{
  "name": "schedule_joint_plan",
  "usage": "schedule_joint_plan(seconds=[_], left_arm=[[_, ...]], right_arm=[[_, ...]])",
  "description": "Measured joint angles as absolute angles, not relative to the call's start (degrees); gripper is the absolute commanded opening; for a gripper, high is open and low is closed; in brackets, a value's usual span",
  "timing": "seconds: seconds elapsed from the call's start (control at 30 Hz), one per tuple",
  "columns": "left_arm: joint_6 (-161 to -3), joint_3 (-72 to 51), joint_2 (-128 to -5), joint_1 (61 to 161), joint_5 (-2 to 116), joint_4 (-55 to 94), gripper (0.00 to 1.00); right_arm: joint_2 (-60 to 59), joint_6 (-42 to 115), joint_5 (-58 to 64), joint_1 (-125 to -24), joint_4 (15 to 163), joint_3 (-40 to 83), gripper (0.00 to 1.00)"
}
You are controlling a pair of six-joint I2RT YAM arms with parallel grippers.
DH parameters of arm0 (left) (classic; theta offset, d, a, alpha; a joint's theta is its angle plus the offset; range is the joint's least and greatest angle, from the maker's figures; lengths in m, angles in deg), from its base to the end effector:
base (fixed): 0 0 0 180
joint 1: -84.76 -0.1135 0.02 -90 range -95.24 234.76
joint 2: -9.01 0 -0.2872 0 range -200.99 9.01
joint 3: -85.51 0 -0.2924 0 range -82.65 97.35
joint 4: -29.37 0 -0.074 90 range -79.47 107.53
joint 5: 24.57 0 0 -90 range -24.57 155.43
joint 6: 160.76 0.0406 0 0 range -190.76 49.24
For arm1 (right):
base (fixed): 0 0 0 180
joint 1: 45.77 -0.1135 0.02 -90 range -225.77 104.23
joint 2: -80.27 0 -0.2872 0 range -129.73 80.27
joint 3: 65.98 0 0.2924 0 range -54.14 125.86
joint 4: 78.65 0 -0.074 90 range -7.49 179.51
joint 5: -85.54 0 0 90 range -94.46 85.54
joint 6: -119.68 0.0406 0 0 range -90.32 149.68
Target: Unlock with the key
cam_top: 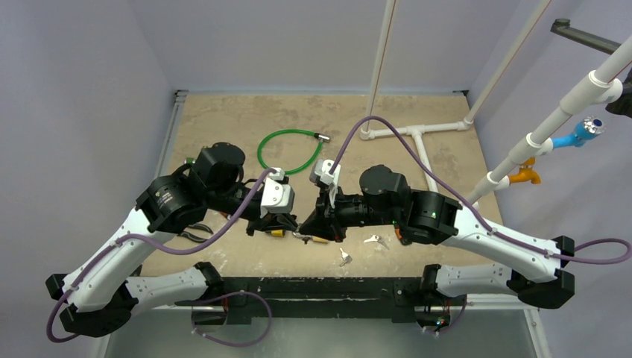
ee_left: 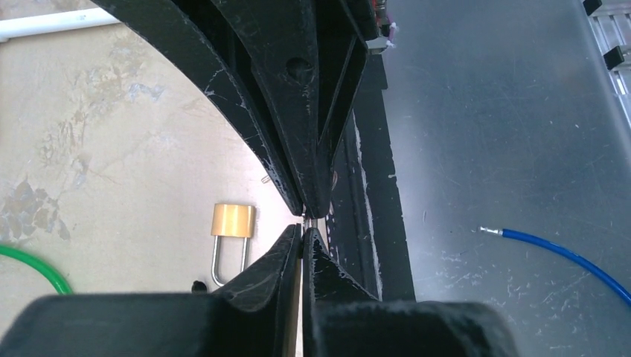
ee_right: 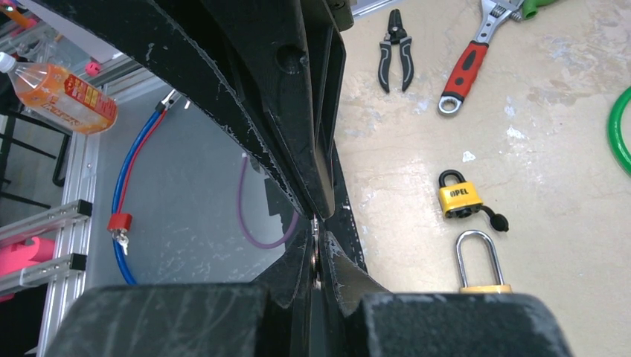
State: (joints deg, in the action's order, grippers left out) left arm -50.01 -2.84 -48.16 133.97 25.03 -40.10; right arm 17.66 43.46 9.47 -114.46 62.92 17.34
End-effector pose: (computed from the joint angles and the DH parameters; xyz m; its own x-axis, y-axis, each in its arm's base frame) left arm 0.1050 -0.1620 0.4602 -0.0231 0.4398 -0.8978 0.9963 -0.0645 -0.0573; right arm 0.0888 0.2545 0.4374 -0.3427 -0.2423 -0.9077 -0.9328 0.2026 0.2981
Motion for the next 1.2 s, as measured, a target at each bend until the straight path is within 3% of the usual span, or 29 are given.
schedule_joint_plan(seconds=[0.1, 0.13, 0.2, 0.27, 0.37, 0.5, 0.67, 0.83, 1.1, 1.2], left_arm=[[-49.94, -2.82, -48.16, 133.97, 25.03, -40.21, 0.00], [-49.94, -2.75, -48.16, 133.97, 25.03, -40.23, 0.00], [-49.96, -2.71, -48.16, 133.97, 25.03, -40.25, 0.00], [-49.96, -2.71, -48.16, 133.97, 25.31, -40.36, 0.00], [-49.94, -2.71, -48.09, 133.97, 26.16, -40.45, 0.00], [-49.96, -2.71, -47.89, 133.97, 26.93, -40.47, 0.00], [-49.99, -2.23, -47.61, 133.97, 27.26, -40.73, 0.00], [-50.07, -1.31, -47.59, 133.97, 27.30, -40.88, 0.00], [-50.12, -1.13, -47.59, 133.97, 27.32, -41.04, 0.00], [-50.12, -1.11, -47.59, 133.97, 27.34, -41.13, 0.00]], right_arm=[[17.66, 43.15, 9.45, -114.46, 62.92, 17.34, 0.01], [17.64, 43.11, 9.45, -114.46, 62.92, 17.34, 0.13], [17.66, 43.09, 9.43, -114.46, 62.94, 17.34, 0.54], [17.66, 43.46, 9.14, -114.46, 62.94, 17.34, 0.67], [18.25, 43.20, 8.38, -114.46, 62.96, 17.34, 0.73], [21.61, 43.00, 6.11, -114.50, 63.01, 17.34, 0.68], [24.92, 42.46, 4.07, -114.50, 64.10, 17.39, 0.49], [23.47, 42.39, 4.07, -114.50, 66.16, 16.77, 0.46], [19.65, 41.12, 5.63, -114.50, 68.14, 16.56, 0.17], [19.49, 40.86, 6.59, -114.50, 68.43, 16.56, 0.17]])
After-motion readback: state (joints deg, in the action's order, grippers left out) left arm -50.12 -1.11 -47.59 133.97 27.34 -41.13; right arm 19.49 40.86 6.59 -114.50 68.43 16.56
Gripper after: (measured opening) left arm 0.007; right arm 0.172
